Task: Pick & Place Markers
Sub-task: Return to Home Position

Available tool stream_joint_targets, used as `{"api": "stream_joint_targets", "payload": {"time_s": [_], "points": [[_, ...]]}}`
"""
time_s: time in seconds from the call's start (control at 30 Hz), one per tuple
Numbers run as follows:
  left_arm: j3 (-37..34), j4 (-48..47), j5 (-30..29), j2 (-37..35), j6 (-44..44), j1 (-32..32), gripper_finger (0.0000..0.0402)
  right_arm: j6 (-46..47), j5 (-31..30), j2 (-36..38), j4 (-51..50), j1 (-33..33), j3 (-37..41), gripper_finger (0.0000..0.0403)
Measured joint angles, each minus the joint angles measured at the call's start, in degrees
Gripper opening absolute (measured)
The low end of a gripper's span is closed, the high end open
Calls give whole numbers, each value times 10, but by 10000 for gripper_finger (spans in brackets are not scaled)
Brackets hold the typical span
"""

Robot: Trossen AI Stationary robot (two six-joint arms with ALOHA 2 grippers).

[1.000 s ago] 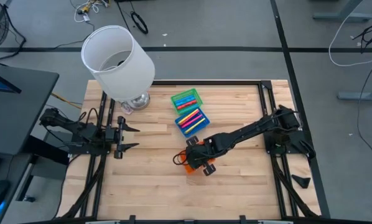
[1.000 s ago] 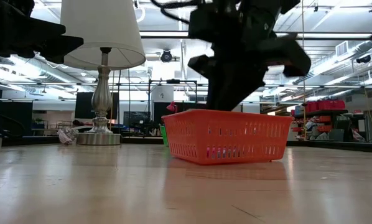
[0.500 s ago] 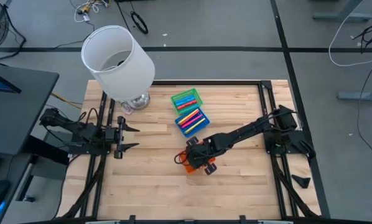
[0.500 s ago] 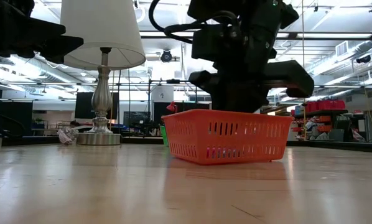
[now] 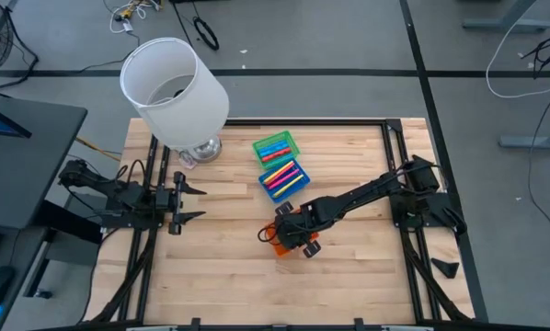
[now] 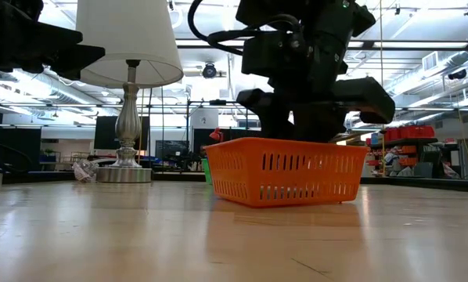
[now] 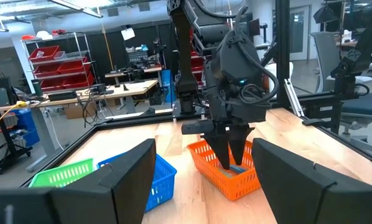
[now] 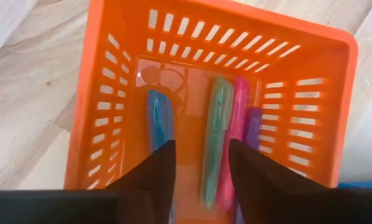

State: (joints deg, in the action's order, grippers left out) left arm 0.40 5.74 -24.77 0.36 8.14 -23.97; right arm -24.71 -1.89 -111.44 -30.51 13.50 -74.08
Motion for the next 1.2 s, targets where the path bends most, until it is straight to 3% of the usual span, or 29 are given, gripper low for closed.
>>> {"api": "stream_joint_targets", "payload": {"time_s": [0.23,0.63,0.93,1.2], "points": [[0,0,0,0,0,0,273,10,-1,28,1,0,0,195],[0,0,0,0,0,0,273,95,-62,129,12,-11,-1,199],[0,0,0,0,0,0,273,275,-62,196,112,-65,-1,199],[0,0,0,0,0,0,273,336,-61,250,153,-115,-1,199]]}}
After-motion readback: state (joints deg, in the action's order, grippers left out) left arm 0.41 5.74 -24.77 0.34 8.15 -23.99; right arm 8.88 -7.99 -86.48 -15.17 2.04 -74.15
